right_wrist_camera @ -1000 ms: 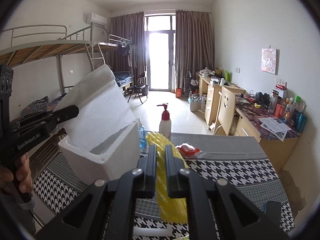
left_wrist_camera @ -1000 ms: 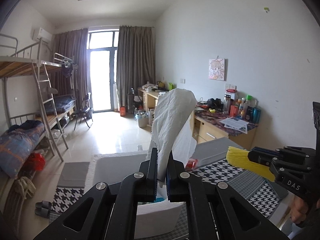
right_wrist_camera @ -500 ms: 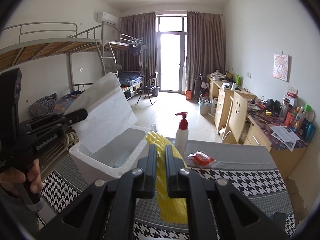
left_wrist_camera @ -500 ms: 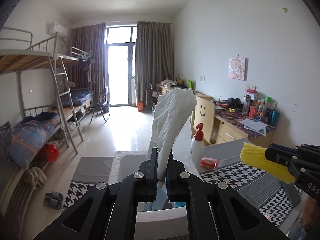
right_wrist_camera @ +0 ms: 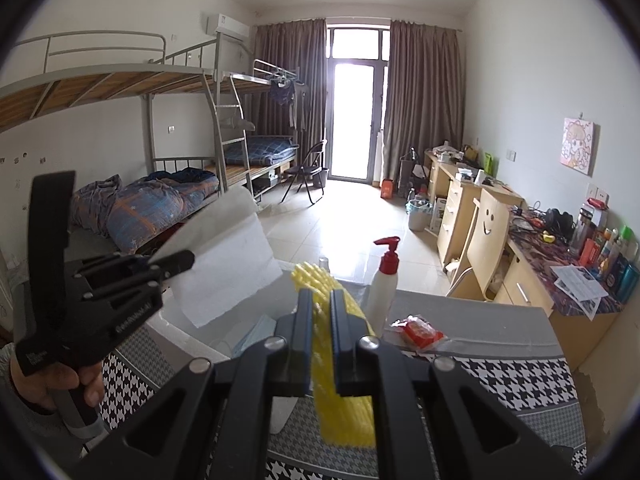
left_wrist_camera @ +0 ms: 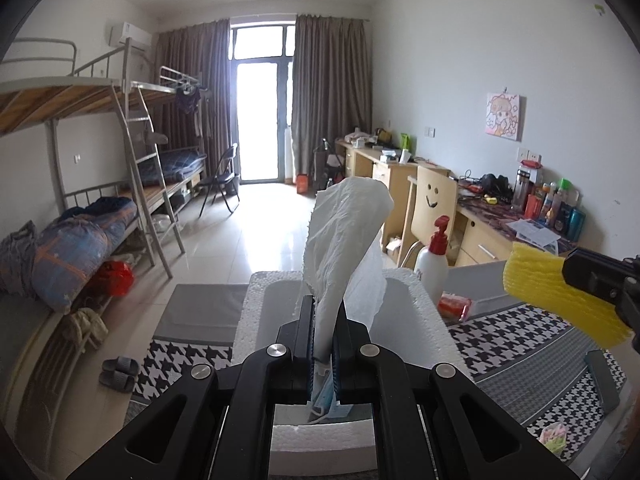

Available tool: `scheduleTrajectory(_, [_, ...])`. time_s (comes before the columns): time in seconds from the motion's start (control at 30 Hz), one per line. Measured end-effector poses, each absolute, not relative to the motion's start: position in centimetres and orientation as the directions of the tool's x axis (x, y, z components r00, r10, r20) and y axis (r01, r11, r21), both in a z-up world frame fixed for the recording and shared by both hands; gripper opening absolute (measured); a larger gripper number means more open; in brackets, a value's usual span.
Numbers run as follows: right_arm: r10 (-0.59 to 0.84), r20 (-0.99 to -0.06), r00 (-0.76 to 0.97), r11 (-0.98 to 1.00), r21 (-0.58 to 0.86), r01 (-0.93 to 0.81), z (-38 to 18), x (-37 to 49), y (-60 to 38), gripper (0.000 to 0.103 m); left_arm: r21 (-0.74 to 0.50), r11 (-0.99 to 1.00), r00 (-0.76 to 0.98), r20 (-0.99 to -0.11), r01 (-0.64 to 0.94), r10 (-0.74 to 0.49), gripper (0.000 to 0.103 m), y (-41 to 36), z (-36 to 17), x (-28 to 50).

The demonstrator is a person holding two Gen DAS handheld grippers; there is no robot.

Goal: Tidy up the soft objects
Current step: 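Open the left gripper to drop the white tissue into the foam box, then lower the yellow sponge into the foam box and open the right gripper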

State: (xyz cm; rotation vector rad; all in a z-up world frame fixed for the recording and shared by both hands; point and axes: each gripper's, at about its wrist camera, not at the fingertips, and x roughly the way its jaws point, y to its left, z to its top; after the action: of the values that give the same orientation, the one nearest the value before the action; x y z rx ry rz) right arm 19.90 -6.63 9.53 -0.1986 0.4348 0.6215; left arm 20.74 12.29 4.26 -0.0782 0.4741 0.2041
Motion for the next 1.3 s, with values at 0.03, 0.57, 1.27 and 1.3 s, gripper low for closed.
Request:
scheduleTrajectory(0.03, [0.52,-0.451,0.725,0.796,-0.051,-0.603,9.5,19.9,-6.5,0.01,-0.027,0.976,0.865,-0.468,-0.216,0.179,0.007,12.5,4.1,20.9])
scheduleTrajectory(0.57, [0.531,-0.473,0.704,0.781,-0.05,-0.622,9.3,21.0,-4.1,0.01,-0.025,0.962,0.871,-0.433,-0.27,0.233,0.102,14.1,3.5,19.9])
scheduleTrajectory(1.27, [0.578,-0.53,0.62,0.713,-0.041,-0.7,8.1,21.3,0.6,0.01,-0.03,0.935,0.861,-0.401,-0.353,0.312,0.102,17.2,2.9,15.8])
scheduleTrajectory(1.3, [0.577,-0.534,0.618,0.711,-0.045,-0.702,8.0,21.4,0.9,0.01,-0.031,0.935,0.862,-0.398,-0.354,0.313,0.102,17.2,2.9,15.5])
